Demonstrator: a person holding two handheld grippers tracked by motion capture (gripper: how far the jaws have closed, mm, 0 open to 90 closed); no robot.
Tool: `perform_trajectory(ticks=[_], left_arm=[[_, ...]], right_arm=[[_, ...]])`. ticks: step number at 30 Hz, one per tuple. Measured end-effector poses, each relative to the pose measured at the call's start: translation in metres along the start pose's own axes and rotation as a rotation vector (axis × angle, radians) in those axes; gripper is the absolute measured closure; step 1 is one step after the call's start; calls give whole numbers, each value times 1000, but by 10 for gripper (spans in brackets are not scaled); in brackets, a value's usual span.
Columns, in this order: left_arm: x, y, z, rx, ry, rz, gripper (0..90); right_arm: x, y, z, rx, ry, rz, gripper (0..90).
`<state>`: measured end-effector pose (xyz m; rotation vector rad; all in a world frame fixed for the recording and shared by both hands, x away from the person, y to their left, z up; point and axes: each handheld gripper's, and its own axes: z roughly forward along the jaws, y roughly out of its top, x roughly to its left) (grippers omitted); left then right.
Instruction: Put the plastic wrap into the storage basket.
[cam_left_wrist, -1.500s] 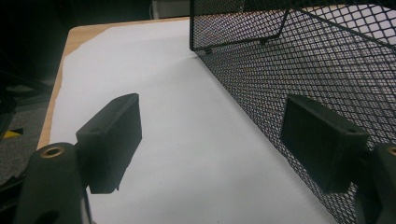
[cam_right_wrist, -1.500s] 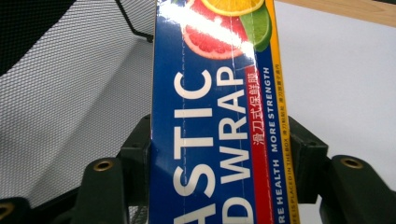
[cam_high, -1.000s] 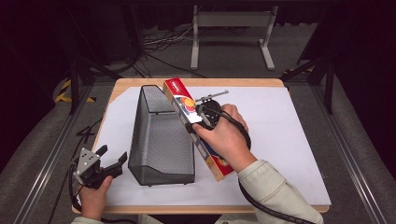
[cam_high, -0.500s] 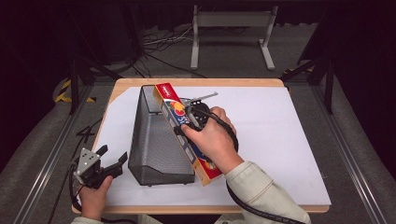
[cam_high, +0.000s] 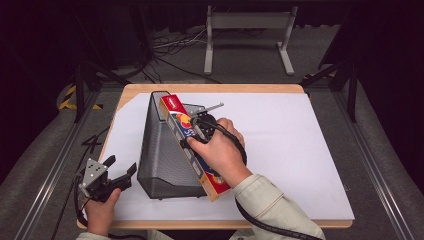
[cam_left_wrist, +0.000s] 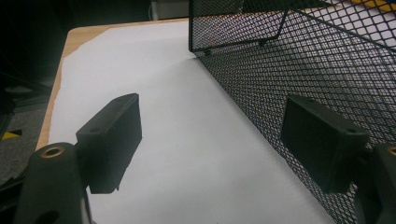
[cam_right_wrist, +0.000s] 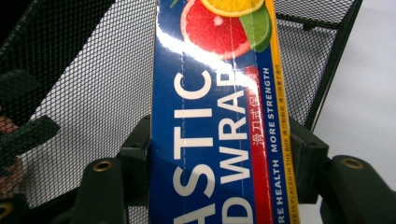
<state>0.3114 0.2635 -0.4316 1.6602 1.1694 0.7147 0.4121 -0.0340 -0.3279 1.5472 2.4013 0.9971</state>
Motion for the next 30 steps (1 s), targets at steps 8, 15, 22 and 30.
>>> perform_trajectory(ticks=[8,15,22,30], left_arm=[[0,0,0,1,-1,1,215],[0,0,0,2,-2,3,215],[1,0,-1,2,1,-2,215],[1,-1,-2,2,2,-5,215]], right_arm=[[1,0,14,47,-19,4,400],[-2,2,21,96,-32,6,399],[0,6,28,150,-52,-8,397],[-2,10,35,186,-71,-10,396]])
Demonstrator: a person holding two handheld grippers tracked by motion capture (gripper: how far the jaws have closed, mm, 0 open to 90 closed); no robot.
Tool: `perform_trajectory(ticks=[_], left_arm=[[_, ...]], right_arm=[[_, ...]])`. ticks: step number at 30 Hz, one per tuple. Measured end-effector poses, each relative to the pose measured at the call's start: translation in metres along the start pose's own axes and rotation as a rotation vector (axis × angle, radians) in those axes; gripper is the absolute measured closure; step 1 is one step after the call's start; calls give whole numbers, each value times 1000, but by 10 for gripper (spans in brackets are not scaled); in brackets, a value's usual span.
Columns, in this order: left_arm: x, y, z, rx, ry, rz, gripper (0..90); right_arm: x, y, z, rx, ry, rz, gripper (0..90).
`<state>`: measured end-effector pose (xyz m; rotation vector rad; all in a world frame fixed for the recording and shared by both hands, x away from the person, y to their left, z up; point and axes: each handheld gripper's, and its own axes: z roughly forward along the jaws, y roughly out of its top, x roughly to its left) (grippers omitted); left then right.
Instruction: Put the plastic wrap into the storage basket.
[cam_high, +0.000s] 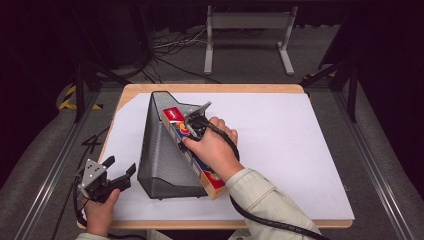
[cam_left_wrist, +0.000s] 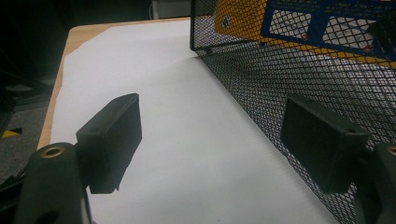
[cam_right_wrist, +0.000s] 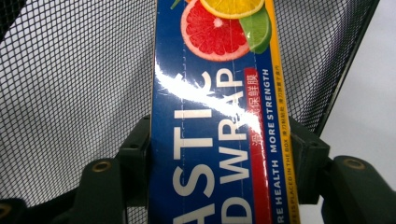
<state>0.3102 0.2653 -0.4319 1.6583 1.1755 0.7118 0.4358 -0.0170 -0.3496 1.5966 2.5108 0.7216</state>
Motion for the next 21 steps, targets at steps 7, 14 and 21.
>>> perform_trajectory(ticks=[7,14,21], left_arm=[[0,0,1,1,-2,3,215],[0,0,1,2,-2,4,215],[0,0,1,0,-1,1,215]], right_arm=[[4,5,4,18,-12,-29,396],[4,9,6,27,-13,-37,394],[7,11,5,-4,24,-41,337]])
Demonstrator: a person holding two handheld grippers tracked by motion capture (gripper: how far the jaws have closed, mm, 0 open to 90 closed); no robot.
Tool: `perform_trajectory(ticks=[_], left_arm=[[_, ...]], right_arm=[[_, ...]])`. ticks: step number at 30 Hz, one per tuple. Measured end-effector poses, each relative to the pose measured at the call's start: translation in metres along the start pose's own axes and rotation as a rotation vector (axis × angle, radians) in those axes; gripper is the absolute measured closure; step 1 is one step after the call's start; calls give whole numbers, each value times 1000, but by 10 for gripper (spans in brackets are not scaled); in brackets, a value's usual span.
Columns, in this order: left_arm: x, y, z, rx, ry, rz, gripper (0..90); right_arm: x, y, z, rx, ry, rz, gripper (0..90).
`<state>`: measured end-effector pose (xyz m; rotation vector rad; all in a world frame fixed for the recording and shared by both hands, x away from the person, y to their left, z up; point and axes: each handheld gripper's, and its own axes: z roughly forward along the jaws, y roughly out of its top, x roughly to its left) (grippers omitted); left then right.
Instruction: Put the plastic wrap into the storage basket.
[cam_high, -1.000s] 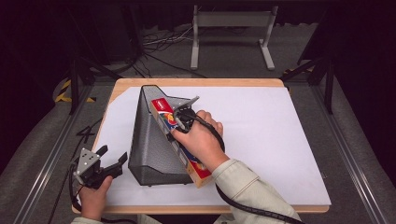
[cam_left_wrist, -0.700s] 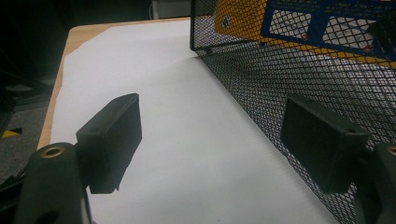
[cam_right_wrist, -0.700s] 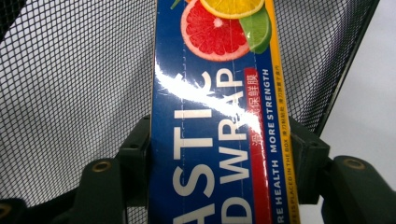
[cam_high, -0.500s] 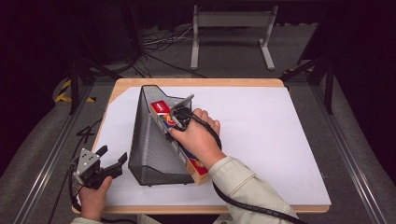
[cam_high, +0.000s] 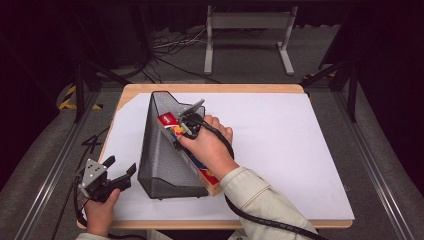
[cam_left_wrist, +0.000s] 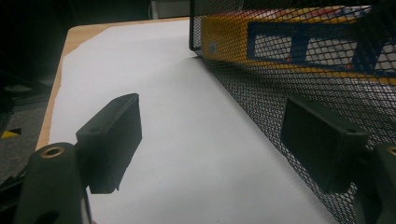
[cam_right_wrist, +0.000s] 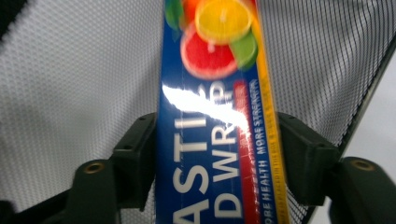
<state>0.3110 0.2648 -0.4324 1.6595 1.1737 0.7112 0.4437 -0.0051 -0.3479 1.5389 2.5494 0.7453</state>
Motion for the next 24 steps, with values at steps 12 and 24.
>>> perform_trajectory(ticks=[12,24], left_arm=[[0,1,1,1,-3,-2,215],[2,-2,-1,4,9,-5,215]], right_arm=[[-1,-5,-12,-135,50,-59,259],[-15,-17,-42,-336,95,-168,236]])
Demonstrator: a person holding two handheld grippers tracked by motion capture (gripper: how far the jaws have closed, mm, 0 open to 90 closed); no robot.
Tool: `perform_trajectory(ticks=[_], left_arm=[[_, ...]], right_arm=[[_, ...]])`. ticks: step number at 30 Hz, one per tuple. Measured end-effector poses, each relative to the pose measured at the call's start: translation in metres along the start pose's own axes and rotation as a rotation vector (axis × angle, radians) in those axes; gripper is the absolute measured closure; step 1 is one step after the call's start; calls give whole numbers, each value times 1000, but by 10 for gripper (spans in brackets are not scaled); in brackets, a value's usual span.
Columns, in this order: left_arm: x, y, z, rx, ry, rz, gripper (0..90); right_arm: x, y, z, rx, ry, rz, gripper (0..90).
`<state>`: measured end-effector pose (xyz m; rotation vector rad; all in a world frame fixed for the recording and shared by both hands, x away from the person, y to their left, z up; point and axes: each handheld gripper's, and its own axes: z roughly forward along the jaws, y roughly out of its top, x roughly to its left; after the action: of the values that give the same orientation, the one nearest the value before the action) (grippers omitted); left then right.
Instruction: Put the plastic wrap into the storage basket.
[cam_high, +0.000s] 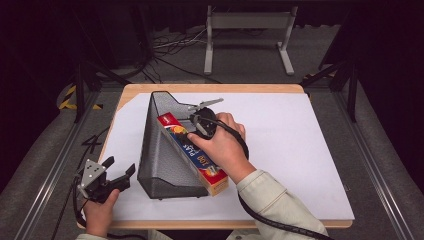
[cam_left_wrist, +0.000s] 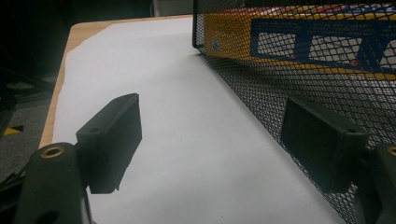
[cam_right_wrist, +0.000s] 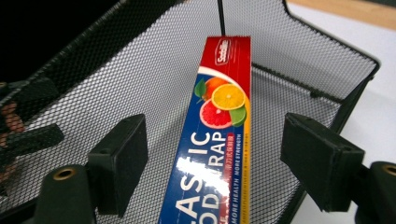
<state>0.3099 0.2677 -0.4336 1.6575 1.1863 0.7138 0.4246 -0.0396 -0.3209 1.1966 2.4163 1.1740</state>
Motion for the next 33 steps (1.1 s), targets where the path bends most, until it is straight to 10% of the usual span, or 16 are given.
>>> perform_trajectory(ticks=[33], left_arm=[[-3,3,8,16,-6,3,215]], right_arm=[[-85,-41,-136,-143,-71,-49,210]])
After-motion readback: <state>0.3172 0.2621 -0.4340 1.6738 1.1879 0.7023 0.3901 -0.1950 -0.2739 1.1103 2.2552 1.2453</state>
